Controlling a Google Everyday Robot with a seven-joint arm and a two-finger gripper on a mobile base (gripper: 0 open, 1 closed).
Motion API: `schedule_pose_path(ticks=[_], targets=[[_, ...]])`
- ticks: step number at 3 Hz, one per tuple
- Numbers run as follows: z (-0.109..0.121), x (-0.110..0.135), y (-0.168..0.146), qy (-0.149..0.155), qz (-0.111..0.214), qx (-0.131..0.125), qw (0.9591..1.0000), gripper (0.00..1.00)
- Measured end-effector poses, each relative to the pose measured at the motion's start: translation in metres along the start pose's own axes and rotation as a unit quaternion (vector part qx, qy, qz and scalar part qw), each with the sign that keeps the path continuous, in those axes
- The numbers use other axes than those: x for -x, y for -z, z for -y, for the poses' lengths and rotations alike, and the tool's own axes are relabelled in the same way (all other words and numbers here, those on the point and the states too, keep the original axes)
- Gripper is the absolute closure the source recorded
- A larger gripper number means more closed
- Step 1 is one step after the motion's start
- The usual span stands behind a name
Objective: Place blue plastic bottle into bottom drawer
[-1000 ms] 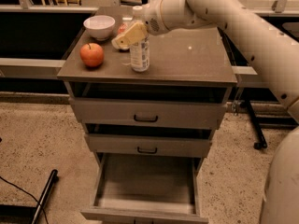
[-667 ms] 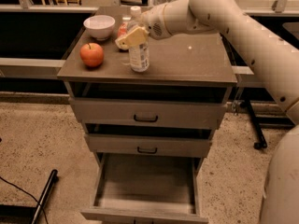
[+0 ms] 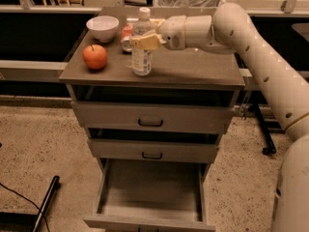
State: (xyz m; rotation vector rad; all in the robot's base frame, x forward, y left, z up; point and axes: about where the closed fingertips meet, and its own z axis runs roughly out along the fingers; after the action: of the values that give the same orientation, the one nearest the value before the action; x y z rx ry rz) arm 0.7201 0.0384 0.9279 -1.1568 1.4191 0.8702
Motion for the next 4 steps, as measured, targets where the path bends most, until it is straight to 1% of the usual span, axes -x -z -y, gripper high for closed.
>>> schedule_pose_path(ticks=[1, 2, 3, 4], targets=[[-0.044, 0.020, 0.033, 0.034, 0.053, 0.046, 0.9970, 0.94], [-0.113, 0.046, 0.067, 0.083, 0.085, 0.079, 0.9898, 1.00], [-0.133, 0.025, 0.082, 0.075, 0.075, 0.079, 0.9912, 1.00], [-0.132, 0.002, 0.071, 0.078, 0.074, 0.069, 0.9918, 1.00]])
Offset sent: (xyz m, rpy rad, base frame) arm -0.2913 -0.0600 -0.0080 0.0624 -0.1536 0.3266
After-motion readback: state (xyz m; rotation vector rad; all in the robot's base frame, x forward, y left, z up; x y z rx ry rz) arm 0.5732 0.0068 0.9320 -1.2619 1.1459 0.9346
